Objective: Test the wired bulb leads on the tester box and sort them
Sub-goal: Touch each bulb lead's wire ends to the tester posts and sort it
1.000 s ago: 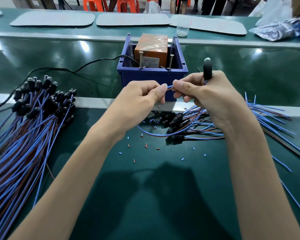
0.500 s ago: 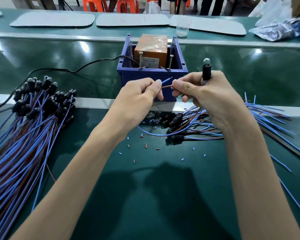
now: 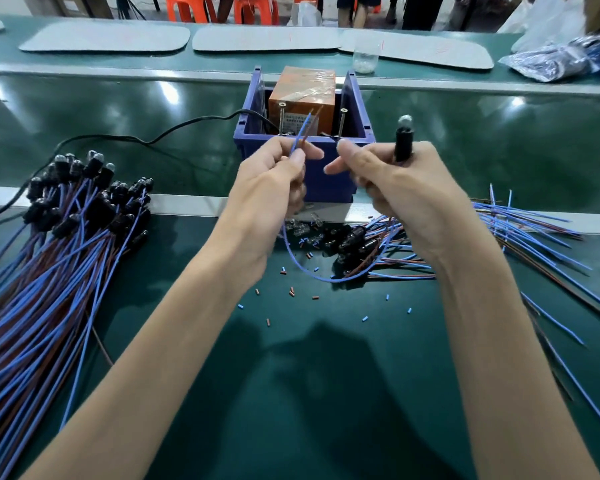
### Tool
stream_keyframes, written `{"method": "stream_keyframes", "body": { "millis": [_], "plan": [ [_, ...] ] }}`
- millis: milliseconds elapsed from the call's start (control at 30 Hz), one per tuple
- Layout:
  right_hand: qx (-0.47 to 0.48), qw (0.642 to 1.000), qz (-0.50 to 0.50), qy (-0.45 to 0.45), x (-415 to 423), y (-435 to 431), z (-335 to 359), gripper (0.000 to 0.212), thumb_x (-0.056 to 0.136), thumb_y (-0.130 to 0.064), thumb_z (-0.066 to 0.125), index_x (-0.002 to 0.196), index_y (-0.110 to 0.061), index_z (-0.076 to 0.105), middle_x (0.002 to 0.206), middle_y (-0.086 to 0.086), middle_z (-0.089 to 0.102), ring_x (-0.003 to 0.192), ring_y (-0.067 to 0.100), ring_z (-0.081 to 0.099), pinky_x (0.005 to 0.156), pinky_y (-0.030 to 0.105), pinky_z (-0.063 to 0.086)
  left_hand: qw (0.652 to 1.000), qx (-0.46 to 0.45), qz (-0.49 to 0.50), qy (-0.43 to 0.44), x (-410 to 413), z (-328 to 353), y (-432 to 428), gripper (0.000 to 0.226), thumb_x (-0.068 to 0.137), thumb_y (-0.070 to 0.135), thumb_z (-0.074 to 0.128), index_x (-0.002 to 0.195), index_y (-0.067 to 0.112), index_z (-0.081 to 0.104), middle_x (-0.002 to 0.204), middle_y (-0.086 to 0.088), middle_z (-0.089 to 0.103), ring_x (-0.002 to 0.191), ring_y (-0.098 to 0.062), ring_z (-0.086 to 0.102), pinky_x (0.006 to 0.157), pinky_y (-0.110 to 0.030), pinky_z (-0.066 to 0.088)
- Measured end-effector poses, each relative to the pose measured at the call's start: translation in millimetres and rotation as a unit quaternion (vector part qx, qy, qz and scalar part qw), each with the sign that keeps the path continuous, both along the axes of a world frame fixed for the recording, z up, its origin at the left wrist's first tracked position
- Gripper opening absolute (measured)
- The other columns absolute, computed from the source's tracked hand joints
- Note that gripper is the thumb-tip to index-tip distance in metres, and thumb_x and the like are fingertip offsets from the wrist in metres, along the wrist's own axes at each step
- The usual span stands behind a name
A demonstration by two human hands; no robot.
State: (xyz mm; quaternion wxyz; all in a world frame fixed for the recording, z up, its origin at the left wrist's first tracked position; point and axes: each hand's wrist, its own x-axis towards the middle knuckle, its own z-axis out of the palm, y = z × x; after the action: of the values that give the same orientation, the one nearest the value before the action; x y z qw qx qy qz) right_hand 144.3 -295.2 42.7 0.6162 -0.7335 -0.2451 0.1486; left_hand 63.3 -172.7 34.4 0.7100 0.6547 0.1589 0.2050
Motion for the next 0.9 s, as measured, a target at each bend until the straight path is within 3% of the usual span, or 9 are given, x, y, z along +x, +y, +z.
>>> {"method": "stream_keyframes", "body": {
  "millis": [167, 300, 367, 500, 567, 667, 767, 900],
  "plan": [
    [0.041, 0.996, 0.083, 0.016, -12.3, 9.1, -1.3, 0.012, 0.091, -0.009, 0.062, 0.095, -0.004, 0.073, 0.057, -0.013, 0.065, 0.045, -0.006, 0.053, 0.044, 0.003, 0.036, 0.980, -0.187, 0.017, -0.065, 0.9, 1.9, -15.0, 0.021, 0.099, 0.010, 0.045, 0.088, 0.013, 0.063, 0.055, 0.009, 0.062, 0.045, 0.002, 0.052, 0.045, -0.010, 0.038],
    [0.052, 0.991, 0.120, 0.037, -12.6, 12.4, -5.9, 0.016, 0.082, 0.001, 0.069, 0.097, -0.003, 0.073, 0.068, -0.005, 0.071, 0.061, 0.000, 0.063, 0.062, 0.010, 0.049, 0.963, -0.263, -0.006, -0.066, 1.4, 0.7, -17.3, 0.021, 0.099, 0.016, 0.047, 0.090, 0.017, 0.066, 0.070, -0.001, 0.071, 0.052, -0.005, 0.062, 0.047, -0.012, 0.044],
    [0.057, 0.990, 0.116, 0.052, -11.4, 13.3, -8.1, 0.009, 0.081, 0.005, 0.068, 0.087, -0.001, 0.071, 0.066, -0.002, 0.069, 0.061, 0.004, 0.062, 0.062, 0.015, 0.052, 0.964, -0.258, -0.018, -0.059, 2.2, -0.9, -19.6, 0.020, 0.099, 0.019, 0.047, 0.093, 0.019, 0.066, 0.071, 0.000, 0.071, 0.055, -0.006, 0.062, 0.051, -0.014, 0.045],
    [0.066, 0.994, 0.075, 0.055, -10.1, 11.6, -3.3, 0.015, 0.088, 0.001, 0.062, 0.074, -0.004, 0.063, 0.054, -0.007, 0.066, 0.045, -0.003, 0.054, 0.045, 0.006, 0.039, 0.981, -0.181, 0.047, -0.046, 4.1, -5.8, -20.0, 0.018, 0.097, 0.024, 0.054, 0.098, 0.021, 0.072, 0.079, 0.002, 0.061, 0.066, -0.008, 0.057, 0.069, -0.020, 0.048],
    [0.072, 0.995, 0.030, 0.069, -6.1, 9.0, 0.7, 0.021, 0.094, -0.006, 0.057, 0.073, -0.008, 0.058, 0.055, -0.003, 0.068, 0.041, -0.001, 0.052, 0.039, 0.006, 0.034, 0.988, -0.109, 0.103, -0.043, 3.7, -6.4, -14.1, 0.018, 0.097, 0.026, 0.054, 0.095, 0.025, 0.072, 0.064, 0.009, 0.054, 0.058, -0.006, 0.052, 0.062, -0.018, 0.046],
    [0.084, 0.994, -0.044, 0.057, 2.4, 4.4, 1.6, 0.025, 0.097, -0.014, 0.054, 0.073, -0.013, 0.056, 0.048, -0.004, 0.061, 0.037, -0.001, 0.045, 0.039, 0.007, 0.030, 0.986, -0.082, 0.134, -0.052, 3.6, -5.8, -1.5, 0.019, 0.100, 0.024, 0.050, 0.099, 0.024, 0.069, 0.052, 0.011, 0.030, 0.042, -0.004, 0.027, 0.042, -0.016, 0.026],
    [0.090, 0.990, -0.100, 0.052, 9.1, 1.1, -1.3, 0.023, 0.096, -0.018, 0.056, 0.074, -0.014, 0.058, 0.040, -0.008, 0.048, 0.036, 0.000, 0.038, 0.039, 0.008, 0.029, 0.981, -0.117, 0.151, -0.028, 7.9, -8.3, 9.0, 0.025, 0.102, 0.014, 0.038, 0.106, 0.020, 0.062, 0.057, 0.009, 0.022, 0.045, -0.006, 0.018, 0.044, -0.018, 0.021],
    [0.094, 0.983, -0.141, 0.066, 15.0, 1.3, -9.2, 0.018, 0.095, -0.015, 0.057, 0.077, -0.018, 0.054, 0.046, -0.009, 0.043, 0.041, 0.001, 0.035, 0.042, 0.012, 0.029, 0.984, -0.101, 0.143, -0.025, 11.6, -15.3, 15.4, 0.029, 0.094, -0.002, 0.026, 0.089, 0.015, 0.048, 0.071, 0.002, 0.015, 0.060, -0.015, 0.013, 0.050, -0.020, 0.022]
  ]
}}
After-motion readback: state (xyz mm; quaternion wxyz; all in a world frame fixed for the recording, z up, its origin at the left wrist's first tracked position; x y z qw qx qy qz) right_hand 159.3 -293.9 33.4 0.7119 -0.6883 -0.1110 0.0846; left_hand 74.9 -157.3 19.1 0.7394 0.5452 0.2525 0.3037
